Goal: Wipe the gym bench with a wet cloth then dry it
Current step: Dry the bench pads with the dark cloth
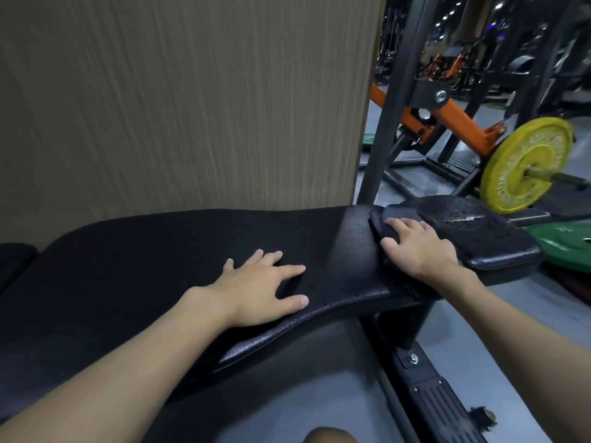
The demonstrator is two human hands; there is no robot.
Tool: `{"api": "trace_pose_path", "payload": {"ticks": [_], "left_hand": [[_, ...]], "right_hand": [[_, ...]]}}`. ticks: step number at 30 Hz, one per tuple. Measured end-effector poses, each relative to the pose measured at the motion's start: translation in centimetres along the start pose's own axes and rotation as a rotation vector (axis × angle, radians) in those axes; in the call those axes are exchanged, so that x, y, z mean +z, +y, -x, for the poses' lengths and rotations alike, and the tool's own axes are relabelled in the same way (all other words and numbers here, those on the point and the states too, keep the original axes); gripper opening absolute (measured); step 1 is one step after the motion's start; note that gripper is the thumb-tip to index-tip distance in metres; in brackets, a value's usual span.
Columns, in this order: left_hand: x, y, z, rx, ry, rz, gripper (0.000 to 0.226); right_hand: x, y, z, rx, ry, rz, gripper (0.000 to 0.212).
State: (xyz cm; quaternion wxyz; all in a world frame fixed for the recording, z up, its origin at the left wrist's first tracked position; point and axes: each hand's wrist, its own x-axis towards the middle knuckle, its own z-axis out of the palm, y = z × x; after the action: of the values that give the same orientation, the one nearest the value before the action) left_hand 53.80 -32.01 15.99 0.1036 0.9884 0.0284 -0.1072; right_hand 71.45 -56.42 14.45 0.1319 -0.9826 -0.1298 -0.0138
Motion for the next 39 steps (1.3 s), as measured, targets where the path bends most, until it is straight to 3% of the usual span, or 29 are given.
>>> {"api": "trace_pose_path", "payload": {"ticks": [5, 12, 22, 29, 33, 39], "left_hand": [[-0.5, -3.3, 2.5, 0.045, 0.102, -0.054, 0.062], [-1.2, -9.9, 8.0, -0.022, 0.089, -0.086, 0.058], [-1.2, -19.5, 15.1, -0.064, 0.146, -0.082, 0.055], [-0.9, -25.6, 18.8, -0.115, 0.257, -0.058, 0.042], [0.1, -28.4, 21.0, -0.156, 0.347, 0.03, 0.042], [0.9, -30.1, 22.5, -0.252, 0.442, 0.387, 0.03]], "right_hand": [[0.9, -2.8, 2.3, -0.024, -0.001, 0.058, 0.058], [2.7, -9.9, 5.2, -0.076, -0.02, 0.086, 0.057], [5.7, -23.3, 10.2, -0.192, -0.053, 0.099, 0.055], [8.6, -35.5, 15.3, -0.398, -0.11, 0.088, 0.058], [9.9, -41.1, 17.8, -0.493, -0.137, 0.067, 0.059], [11.3, -45.2, 22.1, -0.692, -0.159, 0.04, 0.058]]}}
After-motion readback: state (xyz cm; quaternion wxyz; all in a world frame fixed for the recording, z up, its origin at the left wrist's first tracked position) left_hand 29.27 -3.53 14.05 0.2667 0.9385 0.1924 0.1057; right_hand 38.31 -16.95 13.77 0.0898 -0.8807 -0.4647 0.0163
